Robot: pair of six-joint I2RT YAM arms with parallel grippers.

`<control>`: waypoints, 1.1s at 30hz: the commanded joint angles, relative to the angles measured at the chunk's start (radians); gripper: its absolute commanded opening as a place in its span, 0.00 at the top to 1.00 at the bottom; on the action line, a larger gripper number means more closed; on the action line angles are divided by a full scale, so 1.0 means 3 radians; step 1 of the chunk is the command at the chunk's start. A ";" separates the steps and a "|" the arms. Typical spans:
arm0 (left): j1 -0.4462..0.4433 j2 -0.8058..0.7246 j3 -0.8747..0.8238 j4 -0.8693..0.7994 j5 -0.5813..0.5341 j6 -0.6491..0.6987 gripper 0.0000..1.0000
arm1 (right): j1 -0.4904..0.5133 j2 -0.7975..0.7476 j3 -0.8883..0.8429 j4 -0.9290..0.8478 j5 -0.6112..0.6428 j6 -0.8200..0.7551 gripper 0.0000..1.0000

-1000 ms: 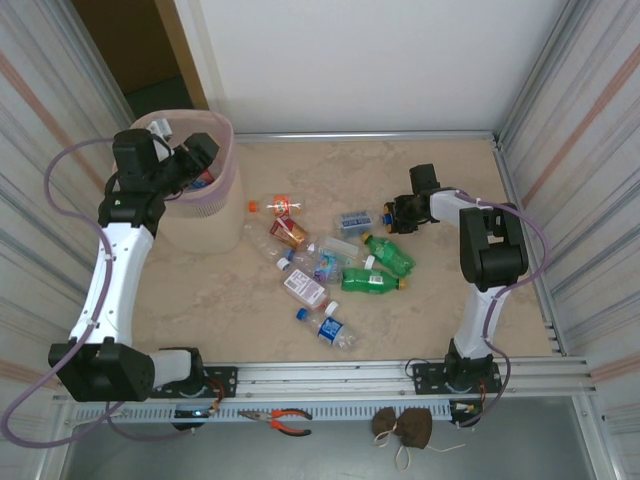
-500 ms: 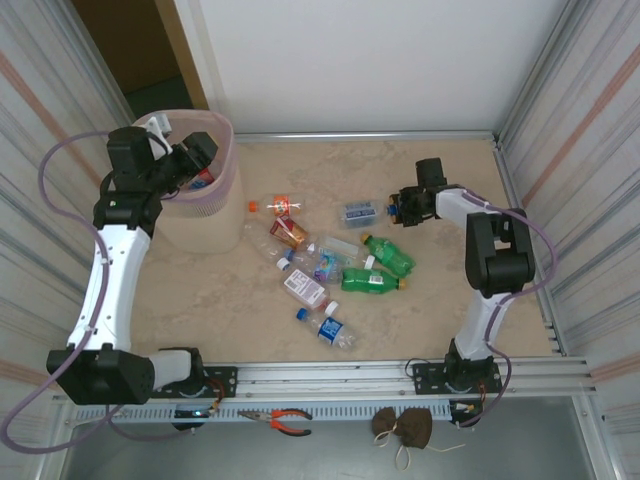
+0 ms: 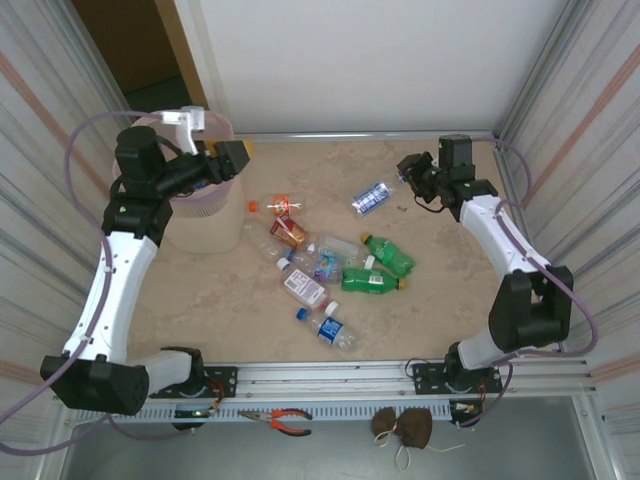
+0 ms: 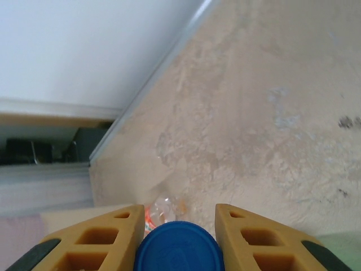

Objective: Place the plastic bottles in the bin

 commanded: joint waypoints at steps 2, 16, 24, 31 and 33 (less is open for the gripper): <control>-0.0307 0.0140 0.0208 0.0072 0.0315 0.0550 0.24 | 0.0106 -0.0386 0.0123 -0.0015 -0.0085 -0.0824 0.86; -0.1246 0.0830 0.0729 -0.0463 0.0347 0.1260 0.14 | 0.0560 -0.1070 0.0252 -0.0085 -0.0218 -0.1218 0.84; -0.1561 0.1140 0.1025 -0.0740 0.0278 0.1506 0.12 | 0.0867 -0.1108 0.0442 -0.0237 -0.0122 -0.1282 0.84; -0.1715 0.1302 0.1195 -0.0974 0.0202 0.1758 0.18 | 0.1029 -0.1069 0.0500 -0.0292 -0.0070 -0.1306 0.84; -0.1724 0.1317 0.1197 -0.0979 0.0229 0.1788 0.20 | 0.1060 -0.1064 0.0508 -0.0296 -0.0054 -0.1305 0.84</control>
